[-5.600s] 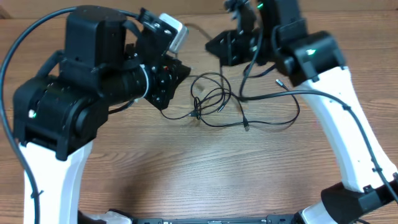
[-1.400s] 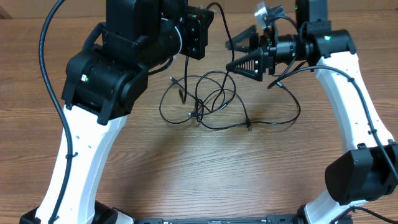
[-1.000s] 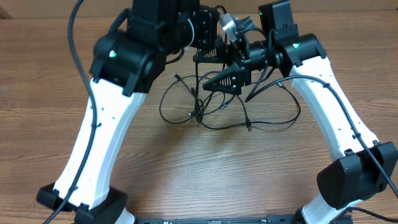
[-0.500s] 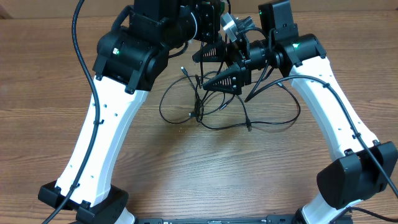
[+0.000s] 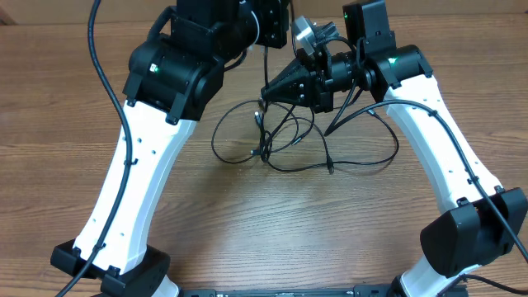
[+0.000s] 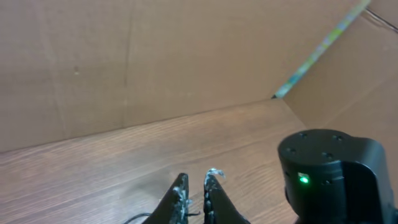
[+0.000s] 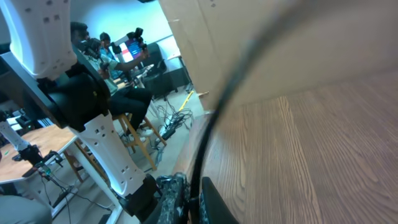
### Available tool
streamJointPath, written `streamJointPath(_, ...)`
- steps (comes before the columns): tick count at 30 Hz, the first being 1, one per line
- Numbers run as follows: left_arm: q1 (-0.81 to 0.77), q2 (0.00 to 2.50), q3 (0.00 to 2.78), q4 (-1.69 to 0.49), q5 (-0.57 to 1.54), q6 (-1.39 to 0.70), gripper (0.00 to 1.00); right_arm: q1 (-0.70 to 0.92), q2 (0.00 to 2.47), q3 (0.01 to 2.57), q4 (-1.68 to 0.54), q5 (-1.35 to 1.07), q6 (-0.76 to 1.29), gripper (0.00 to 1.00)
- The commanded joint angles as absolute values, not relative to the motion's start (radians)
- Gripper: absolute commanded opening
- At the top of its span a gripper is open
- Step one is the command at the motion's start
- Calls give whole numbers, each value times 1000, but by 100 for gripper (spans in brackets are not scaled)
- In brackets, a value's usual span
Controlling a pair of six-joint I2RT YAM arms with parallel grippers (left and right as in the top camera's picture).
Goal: Untangle cables
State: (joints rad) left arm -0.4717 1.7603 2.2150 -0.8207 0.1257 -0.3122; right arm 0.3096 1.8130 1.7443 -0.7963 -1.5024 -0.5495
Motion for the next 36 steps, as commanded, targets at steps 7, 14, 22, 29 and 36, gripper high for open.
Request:
streamJointPath(7,-466,1746,2236,-866,63,-291,12,291,1798,1740,-797,-1475,-524,4)
streamJointPath(14,-463,1746,2236,-923,64,-269,23,238,1798,1740,-789,-1437,-506,4)
streamJointPath(22,-463,1746,2236,-1011,78,-238,54,59,1798,1740,-570,-1309,-221,4)
streamJointPath(29,-465,1746,2236,-1106,79,-200,50,-178,1798,1742,-245,-1328,165,4)
streamJointPath(36,-465,1746,2236,-1190,78,-178,48,-488,1797,1742,81,-1333,561,4)
